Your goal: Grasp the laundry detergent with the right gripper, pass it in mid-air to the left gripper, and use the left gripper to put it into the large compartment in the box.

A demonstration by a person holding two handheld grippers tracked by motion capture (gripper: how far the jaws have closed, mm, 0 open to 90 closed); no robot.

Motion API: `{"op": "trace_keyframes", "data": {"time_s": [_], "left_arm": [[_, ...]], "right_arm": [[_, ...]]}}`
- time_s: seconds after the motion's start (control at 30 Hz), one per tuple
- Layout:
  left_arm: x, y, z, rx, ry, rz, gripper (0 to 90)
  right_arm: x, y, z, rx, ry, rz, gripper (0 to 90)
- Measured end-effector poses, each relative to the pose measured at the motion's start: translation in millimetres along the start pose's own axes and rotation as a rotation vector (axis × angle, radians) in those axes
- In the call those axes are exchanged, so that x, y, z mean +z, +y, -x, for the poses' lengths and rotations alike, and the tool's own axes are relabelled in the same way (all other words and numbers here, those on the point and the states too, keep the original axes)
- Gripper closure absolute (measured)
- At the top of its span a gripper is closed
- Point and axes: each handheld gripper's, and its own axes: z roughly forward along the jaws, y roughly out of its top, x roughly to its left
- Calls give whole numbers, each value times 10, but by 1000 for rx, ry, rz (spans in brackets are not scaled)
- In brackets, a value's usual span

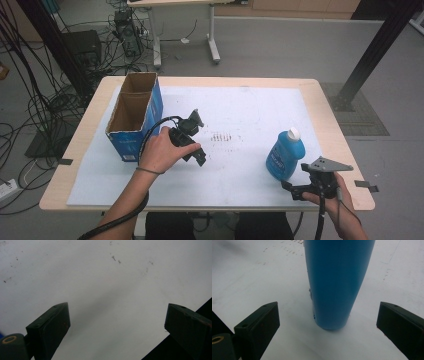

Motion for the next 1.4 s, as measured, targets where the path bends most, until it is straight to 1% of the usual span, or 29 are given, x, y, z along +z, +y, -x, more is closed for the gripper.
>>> {"op": "trace_keyframes", "data": {"time_s": [0.27,0.33,0.6,0.67,0.8,1.4], "left_arm": [[7,2,-9,-1,-2,-1,70],[12,2,-20,0,-4,0,72],[26,-2,-36,-4,-8,-1,72],[30,-9,-36,-7,-7,3,71],[32,2,-35,-4,-6,-5,71],[41,29,3,3,-2,-9,70]], "right_arm": [[44,-7,-2,-1,-1,15,46],[63,-15,-8,-2,-8,26,47],[125,-41,5,8,-14,51,47],[131,-40,7,9,-13,50,47],[151,-43,4,9,-16,54,47],[134,-48,13,5,-18,57,46]]}}
